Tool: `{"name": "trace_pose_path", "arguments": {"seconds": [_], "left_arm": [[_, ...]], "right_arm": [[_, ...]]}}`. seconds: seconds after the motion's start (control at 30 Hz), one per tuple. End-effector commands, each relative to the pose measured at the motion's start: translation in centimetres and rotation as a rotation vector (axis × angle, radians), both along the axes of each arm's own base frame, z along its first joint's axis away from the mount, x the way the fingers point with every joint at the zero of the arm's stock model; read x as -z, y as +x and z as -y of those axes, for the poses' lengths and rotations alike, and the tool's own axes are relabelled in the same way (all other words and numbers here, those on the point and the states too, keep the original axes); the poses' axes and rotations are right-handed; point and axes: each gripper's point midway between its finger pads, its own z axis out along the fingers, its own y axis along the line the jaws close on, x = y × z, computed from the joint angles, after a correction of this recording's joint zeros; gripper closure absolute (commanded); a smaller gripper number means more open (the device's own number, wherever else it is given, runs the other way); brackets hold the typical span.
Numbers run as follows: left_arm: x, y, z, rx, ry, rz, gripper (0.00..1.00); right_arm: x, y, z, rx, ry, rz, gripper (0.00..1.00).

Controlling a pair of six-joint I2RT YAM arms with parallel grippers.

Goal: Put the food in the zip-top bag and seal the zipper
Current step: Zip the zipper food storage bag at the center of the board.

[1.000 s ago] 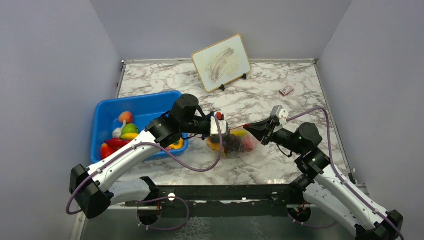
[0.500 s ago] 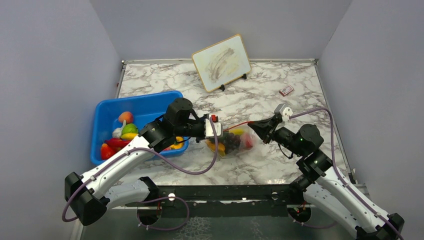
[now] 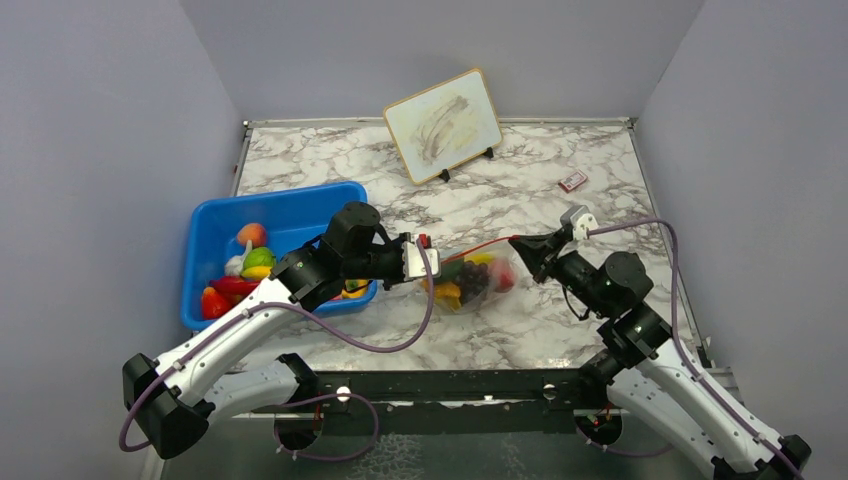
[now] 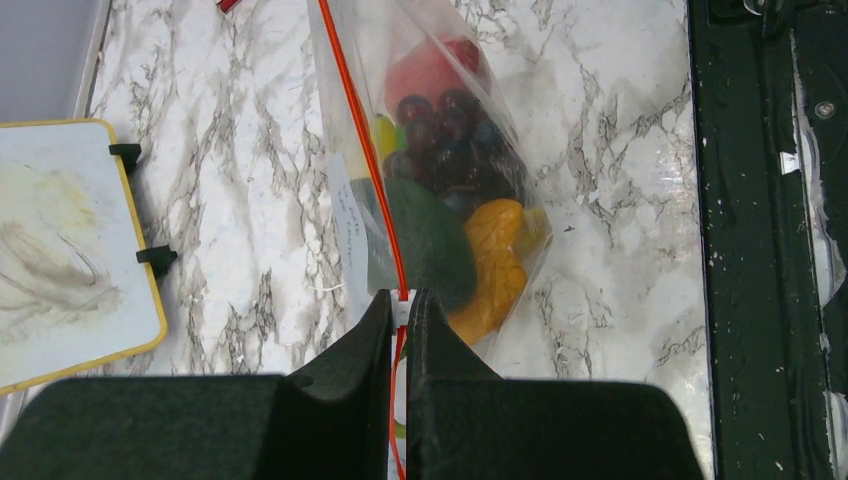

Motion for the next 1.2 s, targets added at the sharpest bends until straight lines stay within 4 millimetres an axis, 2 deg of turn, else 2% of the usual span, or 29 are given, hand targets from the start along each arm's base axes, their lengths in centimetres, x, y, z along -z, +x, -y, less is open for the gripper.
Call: {"name": "trace_pose_path", "arguments": {"seconds": [0.0,0.3,0.53,0.67,0.73,0.8,0.83,0.9,0.93,1.0,1.17], "left_arm": [[0.2,0.4,-1.5,-0.052,0.057,0.000,1.00],[0.7,0.2,-2.6,-0.086,0.095,0.000,1.00],[1.4,-0.8,-3.9,-0.103,0.098,-0.003,1.00],[1.6,-0.9,-4.5,-0.116,0.111,0.000,1.00],[1.6,-1.3,-4.2,-0.087,0.107,-0.001,1.00],[1.4,-1.4,-3.9,-0.067,0.102,-0.004,1.00],[1.2,-1.3,-3.7,-0.061,0.099,-0.005,1.00],[0.9,-1.2,-3.3,-0.046,0.096,-0.004,1.00],[0.8,-1.1,-3.1,-0.041,0.094,-0.003,1.00],[0.6,-0.8,-2.6,-0.034,0.088,0.000,1.00],[0.5,-0.4,-1.9,-0.023,0.077,-0.009,1.00]], "right_arm": [[-3.6,0.9,2.9,0.161,0.060,0.094,0.99],[-4.1,0.3,4.6,0.219,0.075,0.119,0.99],[-4.6,-0.3,6.5,0.289,0.078,0.132,0.99],[-4.6,-0.6,6.6,0.288,0.081,0.133,0.99],[-4.6,-1.1,5.6,0.218,0.071,0.158,0.99],[-4.5,-2.5,2.8,0.040,0.026,0.198,0.99],[-4.4,-4.2,0.7,-0.124,-0.009,0.226,0.97],[-4.1,-6.4,-1.7,-0.327,-0.067,0.238,0.83],[-4.1,-7.1,-2.4,-0.391,-0.086,0.228,0.74],[-3.9,-7.9,-3.2,-0.481,-0.130,0.203,0.65],[-5.0,-10.5,-4.7,-0.686,-0.142,0.200,0.55]]}}
